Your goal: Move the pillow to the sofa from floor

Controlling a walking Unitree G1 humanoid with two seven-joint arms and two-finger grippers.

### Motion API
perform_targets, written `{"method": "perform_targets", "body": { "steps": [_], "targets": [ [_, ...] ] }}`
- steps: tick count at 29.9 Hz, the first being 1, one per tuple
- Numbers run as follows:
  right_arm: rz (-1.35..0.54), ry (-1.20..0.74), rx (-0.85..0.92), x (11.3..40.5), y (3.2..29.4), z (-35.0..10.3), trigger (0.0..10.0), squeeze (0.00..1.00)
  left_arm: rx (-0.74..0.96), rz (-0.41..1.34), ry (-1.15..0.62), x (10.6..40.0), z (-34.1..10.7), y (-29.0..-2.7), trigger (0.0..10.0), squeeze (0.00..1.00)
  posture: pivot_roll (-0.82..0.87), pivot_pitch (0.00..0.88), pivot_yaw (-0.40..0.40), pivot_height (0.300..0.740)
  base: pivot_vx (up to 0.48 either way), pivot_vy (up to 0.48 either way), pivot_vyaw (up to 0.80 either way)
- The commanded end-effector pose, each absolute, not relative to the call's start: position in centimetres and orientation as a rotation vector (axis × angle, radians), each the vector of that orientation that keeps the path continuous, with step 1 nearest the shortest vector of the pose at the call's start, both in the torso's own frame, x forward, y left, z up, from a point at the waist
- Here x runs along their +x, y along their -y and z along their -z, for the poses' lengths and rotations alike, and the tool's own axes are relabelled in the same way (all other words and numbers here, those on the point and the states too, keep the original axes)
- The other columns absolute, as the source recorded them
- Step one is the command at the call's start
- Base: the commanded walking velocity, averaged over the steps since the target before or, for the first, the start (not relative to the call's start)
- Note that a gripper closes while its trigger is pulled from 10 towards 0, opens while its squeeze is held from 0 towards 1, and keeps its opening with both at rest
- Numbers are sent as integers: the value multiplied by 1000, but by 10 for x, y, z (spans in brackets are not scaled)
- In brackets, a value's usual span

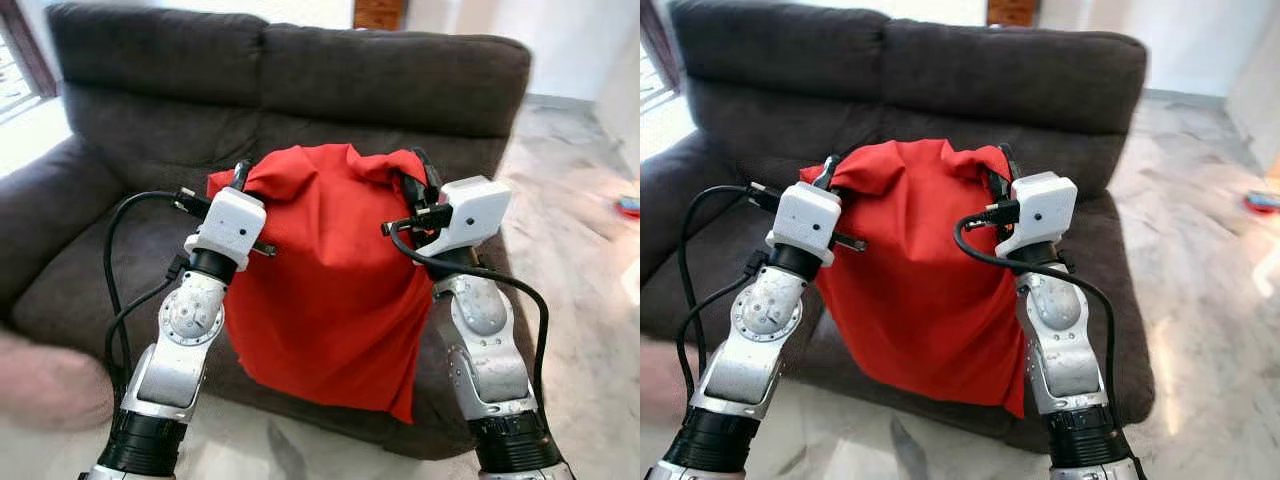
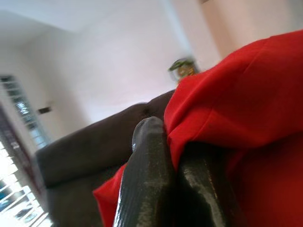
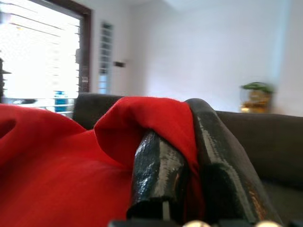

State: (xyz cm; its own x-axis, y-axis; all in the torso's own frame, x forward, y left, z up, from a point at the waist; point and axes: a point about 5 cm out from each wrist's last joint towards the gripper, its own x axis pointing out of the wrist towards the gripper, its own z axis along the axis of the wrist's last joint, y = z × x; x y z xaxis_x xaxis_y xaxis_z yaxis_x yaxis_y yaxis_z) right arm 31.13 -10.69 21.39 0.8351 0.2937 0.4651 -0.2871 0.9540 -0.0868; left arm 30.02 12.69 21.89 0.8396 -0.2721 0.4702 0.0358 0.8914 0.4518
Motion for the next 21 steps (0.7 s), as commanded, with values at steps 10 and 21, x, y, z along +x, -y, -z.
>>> {"method": "perform_targets", "body": {
  "steps": [10, 21],
  "targets": [
    [-343, 584, -2, 305, 100, -233, 10000, 0, 450, 221, 643, 296, -235, -114, 10000, 0, 81, 0, -22, 740, 48, 0, 0],
    [-330, 577, 3, 306, 102, -232, 10000, 0, 462, 227, 644, 296, -235, -114, 10000, 0, 83, 0, -22, 740, 269, 0, 0]
  ]
}}
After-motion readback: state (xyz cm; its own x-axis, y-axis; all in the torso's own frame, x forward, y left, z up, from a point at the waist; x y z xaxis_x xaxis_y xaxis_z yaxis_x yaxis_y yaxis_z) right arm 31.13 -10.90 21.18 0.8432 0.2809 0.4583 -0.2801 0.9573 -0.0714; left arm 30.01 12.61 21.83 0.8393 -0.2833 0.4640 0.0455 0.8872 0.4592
